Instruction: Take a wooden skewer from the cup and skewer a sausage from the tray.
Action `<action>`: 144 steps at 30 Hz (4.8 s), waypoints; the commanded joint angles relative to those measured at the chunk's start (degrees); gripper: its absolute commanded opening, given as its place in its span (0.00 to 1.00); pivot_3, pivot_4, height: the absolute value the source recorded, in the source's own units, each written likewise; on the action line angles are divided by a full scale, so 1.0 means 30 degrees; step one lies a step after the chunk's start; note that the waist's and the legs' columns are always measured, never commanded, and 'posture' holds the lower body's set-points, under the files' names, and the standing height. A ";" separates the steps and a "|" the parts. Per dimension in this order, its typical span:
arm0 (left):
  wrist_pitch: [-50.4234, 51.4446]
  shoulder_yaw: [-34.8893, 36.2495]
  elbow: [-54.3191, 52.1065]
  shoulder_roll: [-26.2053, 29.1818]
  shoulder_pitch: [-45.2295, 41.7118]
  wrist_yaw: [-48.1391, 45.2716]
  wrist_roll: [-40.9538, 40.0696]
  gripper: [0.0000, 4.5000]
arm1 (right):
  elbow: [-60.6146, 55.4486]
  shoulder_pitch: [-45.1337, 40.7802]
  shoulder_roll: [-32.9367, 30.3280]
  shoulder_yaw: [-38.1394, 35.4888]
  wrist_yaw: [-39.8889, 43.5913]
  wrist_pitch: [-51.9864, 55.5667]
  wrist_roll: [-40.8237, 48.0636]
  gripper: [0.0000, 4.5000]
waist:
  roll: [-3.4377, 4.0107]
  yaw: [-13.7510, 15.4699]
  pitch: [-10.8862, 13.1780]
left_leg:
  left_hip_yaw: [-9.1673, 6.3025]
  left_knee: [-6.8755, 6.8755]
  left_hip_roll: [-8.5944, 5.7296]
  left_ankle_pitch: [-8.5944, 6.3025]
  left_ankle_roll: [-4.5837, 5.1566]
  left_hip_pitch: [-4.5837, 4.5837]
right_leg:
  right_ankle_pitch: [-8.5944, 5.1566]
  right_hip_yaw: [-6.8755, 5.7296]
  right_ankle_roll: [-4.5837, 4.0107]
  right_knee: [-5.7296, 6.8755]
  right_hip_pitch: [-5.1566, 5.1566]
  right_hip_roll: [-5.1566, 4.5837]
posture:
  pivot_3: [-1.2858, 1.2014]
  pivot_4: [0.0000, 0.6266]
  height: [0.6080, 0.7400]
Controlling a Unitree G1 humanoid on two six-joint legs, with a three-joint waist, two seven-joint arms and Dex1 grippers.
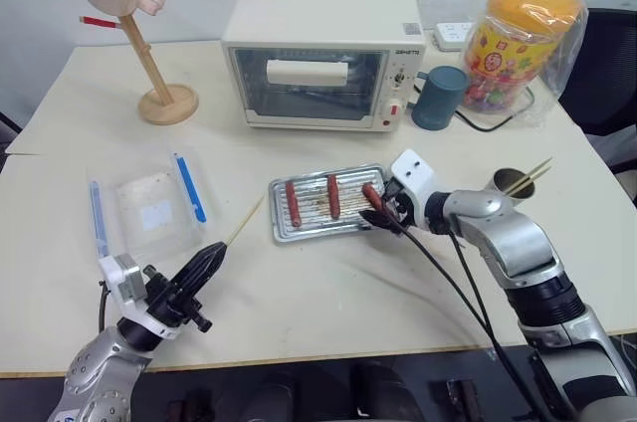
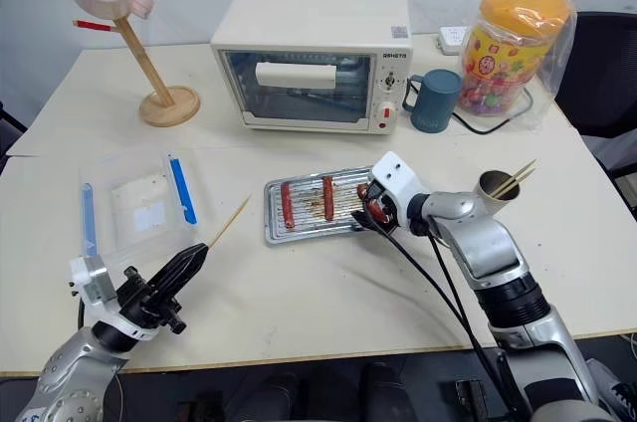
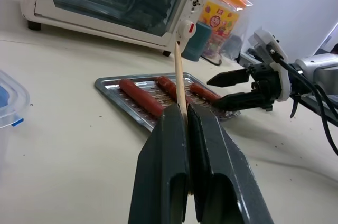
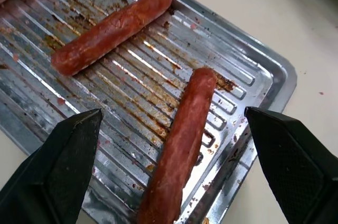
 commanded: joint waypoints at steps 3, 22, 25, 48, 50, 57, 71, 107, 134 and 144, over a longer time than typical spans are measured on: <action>-0.0532 -0.0147 -0.0259 -0.0167 0.0043 -0.0071 0.0178 0.00 | 0.0336 -0.0730 0.0582 0.0218 0.0133 -0.0353 -0.0428 0.91 | 0.0000 -0.0004 0.0000 | -0.0001 -0.0002 0.0001 0.0000 -0.0001 0.0000 | 0.0000 -0.0001 0.0000 0.0005 -0.0004 0.0001 | 0.52 0.24 1.00; -0.0397 -0.0389 -0.0288 -0.0010 -0.0555 0.0172 0.0090 0.00 | 0.0239 -0.0451 0.0762 0.0235 0.0453 -0.0020 -0.0743 0.37 | 0.0000 -0.0004 -0.0001 | 0.0000 0.0007 0.0000 0.0000 -0.0001 -0.0001 | 0.0000 0.0000 0.0000 0.0009 -0.0002 0.0000 | 0.52 0.24 1.00; -0.0313 -0.0437 -0.0358 0.0017 -0.0583 0.0232 0.0074 0.00 | 0.0136 -0.0429 0.0797 0.0207 0.0365 -0.0005 -0.0799 0.31 | -0.0001 -0.0002 -0.0001 | 0.0000 0.0007 0.0000 0.0000 -0.0001 -0.0002 | 0.0000 -0.0001 0.0001 0.0009 -0.0003 0.0000 | 0.52 0.24 1.00; -0.0245 -0.0643 -0.0349 0.0486 -0.0688 -0.0071 0.0179 0.00 | -0.1399 -0.0133 -0.0049 -0.0247 0.2404 -0.0441 0.0185 0.05 | -0.0003 0.0010 -0.0002 | -0.0001 0.0005 0.0000 0.0000 -0.0001 -0.0002 | 0.0000 0.0000 0.0000 0.0007 -0.0003 0.0000 | 0.52 0.24 1.00; -0.0142 -0.0685 -0.0493 0.1027 -0.0692 -0.0469 0.0266 0.00 | -0.2220 -0.0228 -0.0717 -0.0685 0.3579 -0.0803 0.0860 0.05 | -0.0003 0.0010 -0.0001 | -0.0002 0.0003 -0.0001 0.0000 0.0000 -0.0011 | 0.0000 0.0000 0.0000 0.0003 -0.0007 -0.0001 | 0.52 0.24 1.00; 0.0455 -0.1107 -0.0790 0.5158 -0.0906 -0.3936 0.0874 0.00 | -0.4582 -0.0281 -0.4291 -0.1009 1.0720 -0.4695 0.3412 0.05 | -0.0010 0.0017 0.0005 | -0.0006 -0.0022 0.0004 -0.0003 0.0005 -0.0019 | 0.0000 -0.0008 0.0000 -0.0032 -0.0005 0.0000 | 0.52 0.24 1.00; 0.2927 -0.2151 -0.0827 0.8017 -0.4494 -0.6523 -0.0282 0.00 | -0.5163 -0.0891 -0.5548 -0.0576 1.4202 -0.4979 0.4273 0.05 | -0.0020 0.0014 0.0014 | -0.0010 -0.0036 0.0010 -0.0005 0.0007 -0.0022 | -0.0001 -0.0008 -0.0001 -0.0058 -0.0008 -0.0003 | 0.52 0.24 1.00; 0.3671 -0.3668 -0.0082 0.7711 -0.6103 -0.7243 0.0240 0.00 | -0.5379 -0.2165 -0.4772 0.0676 1.4679 -0.4362 0.4189 0.05 | -0.0021 0.0034 0.0014 | -0.0012 -0.0021 0.0009 -0.0004 0.0006 -0.0023 | 0.0000 -0.0011 -0.0001 -0.0038 -0.0012 -0.0003 | 0.52 0.24 1.00; 0.4292 -0.4954 0.1064 0.5867 -0.8711 -0.7326 0.0557 0.00 | -0.5070 -0.4300 -0.2954 0.2549 1.4850 -0.1877 0.3845 0.17 | -0.0021 0.0008 0.0014 | -0.0011 0.0009 0.0007 -0.0003 0.0004 -0.0033 | 0.0000 -0.0013 0.0000 0.0001 -0.0035 -0.0003 | 0.52 0.24 1.00; 0.4370 -0.3346 0.0836 0.5957 -0.7382 -0.7163 0.0004 0.00 | -0.5220 -0.3453 -0.4868 0.0882 1.5831 -0.2981 0.4838 0.68 | -0.0025 0.0058 0.0017 | -0.0016 0.0033 0.0002 -0.0004 0.0003 -0.0057 | 0.0000 -0.0019 0.0000 0.0004 -0.0042 -0.0009 | 0.52 0.24 1.00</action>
